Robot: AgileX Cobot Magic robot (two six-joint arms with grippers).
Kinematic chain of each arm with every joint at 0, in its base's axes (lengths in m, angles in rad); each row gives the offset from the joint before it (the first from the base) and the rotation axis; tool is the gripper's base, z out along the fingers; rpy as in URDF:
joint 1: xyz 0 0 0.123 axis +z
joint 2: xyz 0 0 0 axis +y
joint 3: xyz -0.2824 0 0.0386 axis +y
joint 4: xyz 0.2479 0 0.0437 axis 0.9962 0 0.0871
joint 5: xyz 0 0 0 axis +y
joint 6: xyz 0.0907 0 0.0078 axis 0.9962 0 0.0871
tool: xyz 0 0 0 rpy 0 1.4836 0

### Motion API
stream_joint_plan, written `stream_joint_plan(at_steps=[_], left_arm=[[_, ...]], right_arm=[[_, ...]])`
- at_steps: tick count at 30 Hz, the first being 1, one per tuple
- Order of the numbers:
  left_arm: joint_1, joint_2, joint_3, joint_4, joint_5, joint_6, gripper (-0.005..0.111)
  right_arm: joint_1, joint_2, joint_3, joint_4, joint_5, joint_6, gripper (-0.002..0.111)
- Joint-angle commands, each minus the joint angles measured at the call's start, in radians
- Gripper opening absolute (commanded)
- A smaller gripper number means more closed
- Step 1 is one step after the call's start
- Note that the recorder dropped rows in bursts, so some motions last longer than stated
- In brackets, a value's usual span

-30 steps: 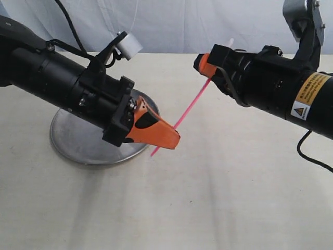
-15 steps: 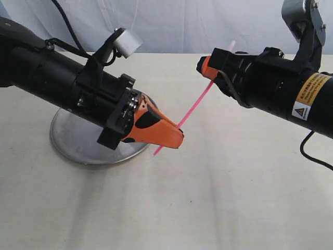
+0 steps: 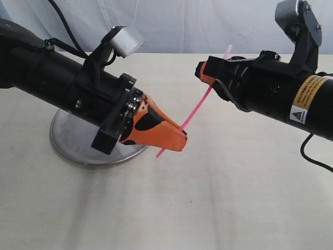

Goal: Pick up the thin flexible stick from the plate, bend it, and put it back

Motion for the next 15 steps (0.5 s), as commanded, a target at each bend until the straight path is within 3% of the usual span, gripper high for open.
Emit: stream_joint_plan(at_steps=[1,15], left_arm=[[-0.008,-0.009,-0.006,-0.131,-0.005,0.017,0.000],[-0.008,-0.009,-0.006,-0.186,-0.005,0.120,0.000]], right_arm=[[0.042,0.007,0.007,-0.060,0.066,-0.020,-0.001],[0.056,0.007,0.009,-0.060,0.083,-0.020,-0.001]])
